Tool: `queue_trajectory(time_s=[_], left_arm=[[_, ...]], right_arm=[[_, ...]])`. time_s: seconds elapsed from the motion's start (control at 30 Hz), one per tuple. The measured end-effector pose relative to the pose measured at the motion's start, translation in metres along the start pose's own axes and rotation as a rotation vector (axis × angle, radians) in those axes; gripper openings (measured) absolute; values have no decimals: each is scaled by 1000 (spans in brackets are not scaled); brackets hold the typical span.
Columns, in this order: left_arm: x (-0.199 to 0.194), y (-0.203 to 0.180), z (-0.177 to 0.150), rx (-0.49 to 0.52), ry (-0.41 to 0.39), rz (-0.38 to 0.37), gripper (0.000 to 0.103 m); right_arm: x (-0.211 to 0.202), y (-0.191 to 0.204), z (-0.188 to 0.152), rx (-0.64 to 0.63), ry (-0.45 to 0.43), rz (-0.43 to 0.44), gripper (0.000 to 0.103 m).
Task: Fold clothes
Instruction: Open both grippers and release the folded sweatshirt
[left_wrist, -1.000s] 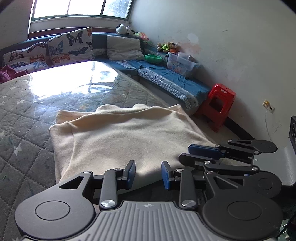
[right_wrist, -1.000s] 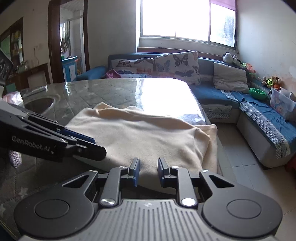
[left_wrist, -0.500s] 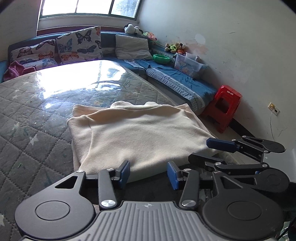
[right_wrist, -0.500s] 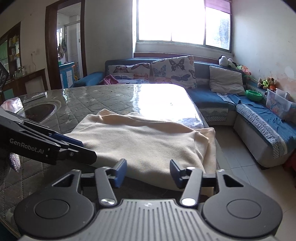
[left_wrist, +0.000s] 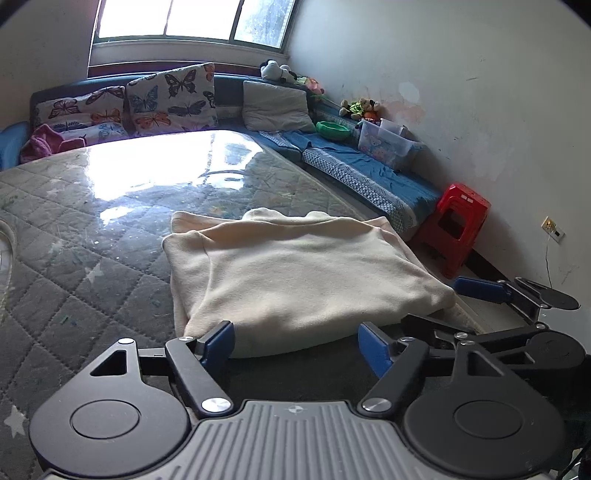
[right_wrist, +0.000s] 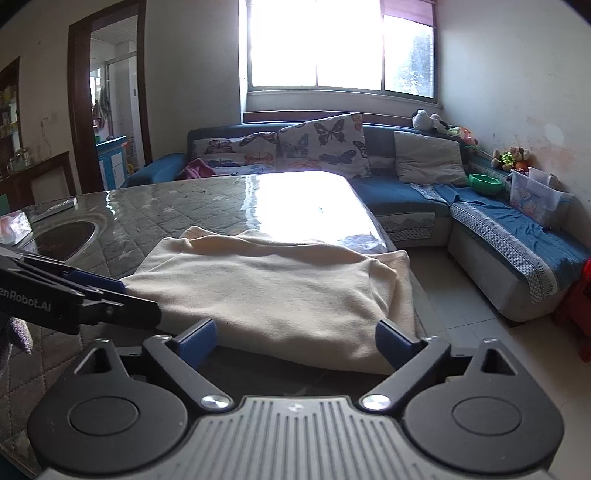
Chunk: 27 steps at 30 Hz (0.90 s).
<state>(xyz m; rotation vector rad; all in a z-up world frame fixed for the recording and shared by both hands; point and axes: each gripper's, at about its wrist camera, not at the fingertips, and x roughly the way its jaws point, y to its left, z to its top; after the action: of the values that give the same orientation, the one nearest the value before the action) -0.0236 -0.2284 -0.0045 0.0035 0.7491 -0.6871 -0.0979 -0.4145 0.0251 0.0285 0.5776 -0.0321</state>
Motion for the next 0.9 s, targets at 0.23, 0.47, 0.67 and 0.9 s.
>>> queue_trajectory(time_s=[0.23, 0.47, 0.67, 0.9], left_arm=[[-8, 6, -3, 0, -31, 22, 94], [-17, 8, -5, -4, -63, 44, 103], [-21, 12, -7, -39, -81, 63, 103], [-25, 14, -9, -61, -75, 84, 103]], right_arm=[[-2, 1, -1, 33, -11, -30, 103], [-7, 5, -1, 44, -18, -46, 103], [-11, 7, -2, 59, -21, -65, 103], [-18, 12, -3, 64, -34, -91, 103]])
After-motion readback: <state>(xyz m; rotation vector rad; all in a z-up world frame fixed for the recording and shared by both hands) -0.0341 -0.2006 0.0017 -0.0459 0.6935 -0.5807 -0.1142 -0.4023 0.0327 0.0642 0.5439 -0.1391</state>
